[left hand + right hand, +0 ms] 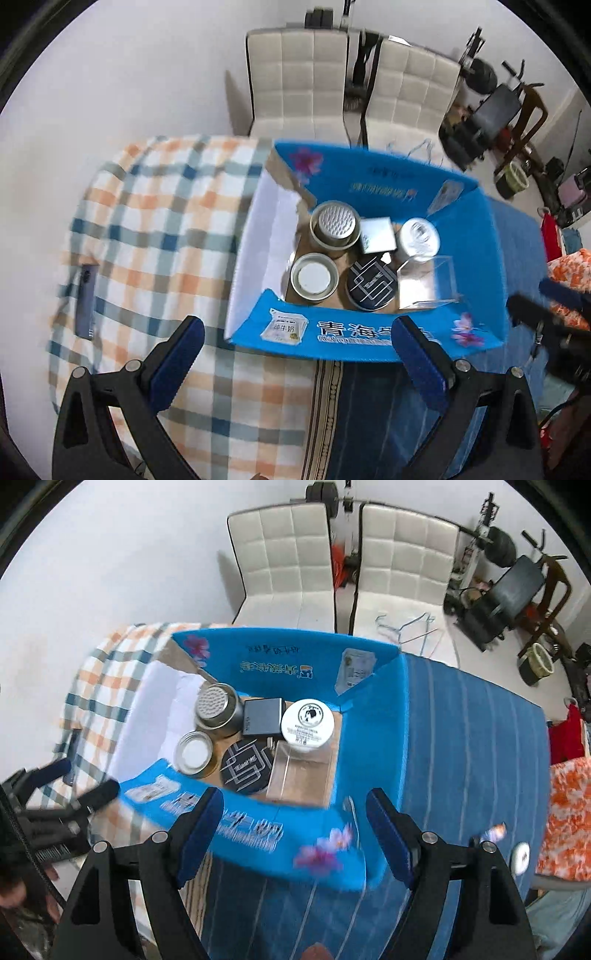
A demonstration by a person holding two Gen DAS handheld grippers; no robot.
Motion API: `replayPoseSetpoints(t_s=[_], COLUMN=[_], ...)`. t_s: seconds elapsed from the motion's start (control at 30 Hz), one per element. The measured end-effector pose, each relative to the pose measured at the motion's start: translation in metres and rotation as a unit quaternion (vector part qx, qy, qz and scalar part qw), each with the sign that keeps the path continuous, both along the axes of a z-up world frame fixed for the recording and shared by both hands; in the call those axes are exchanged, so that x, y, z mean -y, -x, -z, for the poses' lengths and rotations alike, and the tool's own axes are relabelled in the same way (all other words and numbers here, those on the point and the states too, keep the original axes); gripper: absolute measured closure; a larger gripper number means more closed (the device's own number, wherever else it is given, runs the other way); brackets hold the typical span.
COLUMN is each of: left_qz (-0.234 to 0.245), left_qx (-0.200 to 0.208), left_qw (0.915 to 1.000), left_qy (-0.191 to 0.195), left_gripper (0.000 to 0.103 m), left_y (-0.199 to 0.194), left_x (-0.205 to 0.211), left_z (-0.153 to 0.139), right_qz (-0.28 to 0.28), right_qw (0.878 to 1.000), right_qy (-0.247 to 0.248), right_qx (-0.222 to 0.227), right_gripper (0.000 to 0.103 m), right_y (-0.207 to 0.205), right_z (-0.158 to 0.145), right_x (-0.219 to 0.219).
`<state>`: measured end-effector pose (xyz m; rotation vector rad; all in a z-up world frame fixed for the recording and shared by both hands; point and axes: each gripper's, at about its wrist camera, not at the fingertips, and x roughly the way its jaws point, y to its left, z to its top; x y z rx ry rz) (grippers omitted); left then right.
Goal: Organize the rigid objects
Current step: 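Withdraw both grippers from the box back over the table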
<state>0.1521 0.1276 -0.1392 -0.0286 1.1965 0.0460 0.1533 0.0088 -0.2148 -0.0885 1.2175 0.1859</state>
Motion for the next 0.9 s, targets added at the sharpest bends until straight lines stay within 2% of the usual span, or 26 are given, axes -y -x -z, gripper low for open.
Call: replayPoseSetpoints(t_s=[0.13, 0.2, 0.4, 0.57, 0.73, 0.9], left_qz=[0.006, 0.008, 0.009, 0.020, 0.027, 0.053], left_qx=[0.046, 0.066, 0.098, 0.117, 0.123, 0.100], left_qw=[0.9987, 0.9976, 0.9951, 0.9928, 0.9917, 0.9932], left_qy=[-0.018, -0.017, -0.008, -0.015, -0.025, -0.027], left_gripper=[0.000, 0.000, 0.000, 0.000, 0.000, 0.000], left_y=[0.021, 0.031, 0.052, 0.062, 0.065, 0.057], left_x=[0.005, 0.006, 0.009, 0.019, 0.029, 0.056], left_z=[-0.044, -0.065, -0.107, -0.125, -0.129, -0.114], right_qz=[0.013, 0.023, 0.051, 0.059, 0.059, 0.078], right_qw=[0.999, 0.998, 0.992, 0.990, 0.989, 0.990], right_qy=[-0.006, 0.000, 0.000, -0.018, -0.022, -0.035], right_qx=[0.029, 0.057, 0.113, 0.128, 0.135, 0.115], right_gripper=[0.005, 0.001, 0.000, 0.000, 0.000, 0.000], right_y=[0.038, 0.058, 0.096, 0.113, 0.121, 0.117], right_z=[-0.039, -0.065, -0.129, -0.164, -0.175, -0.161], right_x=[0.002, 0.004, 0.011, 0.019, 0.026, 0.045])
